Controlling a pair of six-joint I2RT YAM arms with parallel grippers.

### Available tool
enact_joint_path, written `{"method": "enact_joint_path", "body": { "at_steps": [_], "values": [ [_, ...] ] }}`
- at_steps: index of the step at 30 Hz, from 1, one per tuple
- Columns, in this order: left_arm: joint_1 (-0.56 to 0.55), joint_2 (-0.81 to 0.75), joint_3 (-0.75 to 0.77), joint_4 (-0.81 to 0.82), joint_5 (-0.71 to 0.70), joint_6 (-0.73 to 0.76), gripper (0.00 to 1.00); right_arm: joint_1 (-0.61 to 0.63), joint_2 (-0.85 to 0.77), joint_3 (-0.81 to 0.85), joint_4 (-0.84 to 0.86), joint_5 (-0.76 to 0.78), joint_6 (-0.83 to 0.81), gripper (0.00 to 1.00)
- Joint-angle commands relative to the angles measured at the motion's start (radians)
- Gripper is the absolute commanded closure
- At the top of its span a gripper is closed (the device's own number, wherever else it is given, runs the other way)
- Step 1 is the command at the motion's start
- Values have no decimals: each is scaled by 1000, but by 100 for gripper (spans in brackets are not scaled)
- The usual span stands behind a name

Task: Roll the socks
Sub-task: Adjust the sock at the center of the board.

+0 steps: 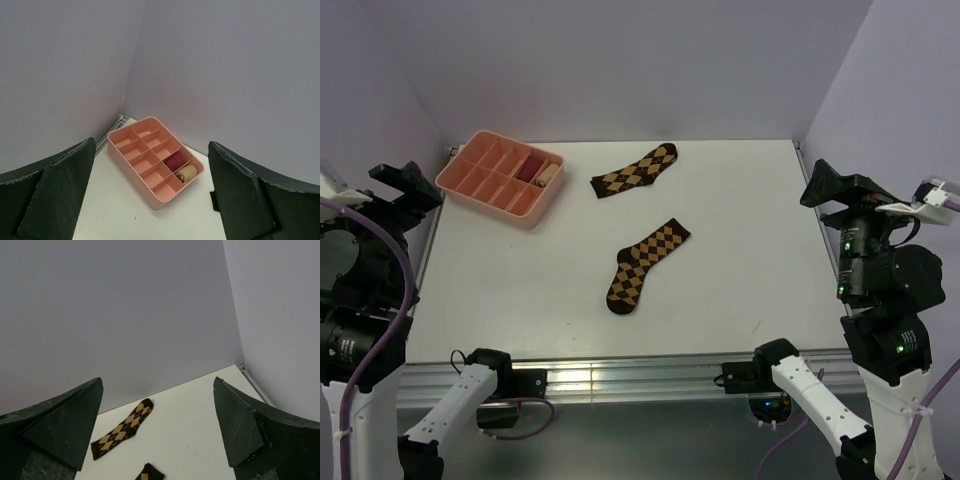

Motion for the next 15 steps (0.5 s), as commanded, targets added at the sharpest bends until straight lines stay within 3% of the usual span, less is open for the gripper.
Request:
{"method": "enact_joint_path", "body": {
  "at_steps": [1,9,15],
  "values": [
    [-5,14,-6,49,7,15,0,-4,30,-2,35,-28,16,3],
    [-5,33,-61,83,99,-7,1,-4,113,-20,0,-171,82,2],
    [-3,65,-141,101,239,-51,0,-4,223,-91,1,-456,172,1]
  ]
}}
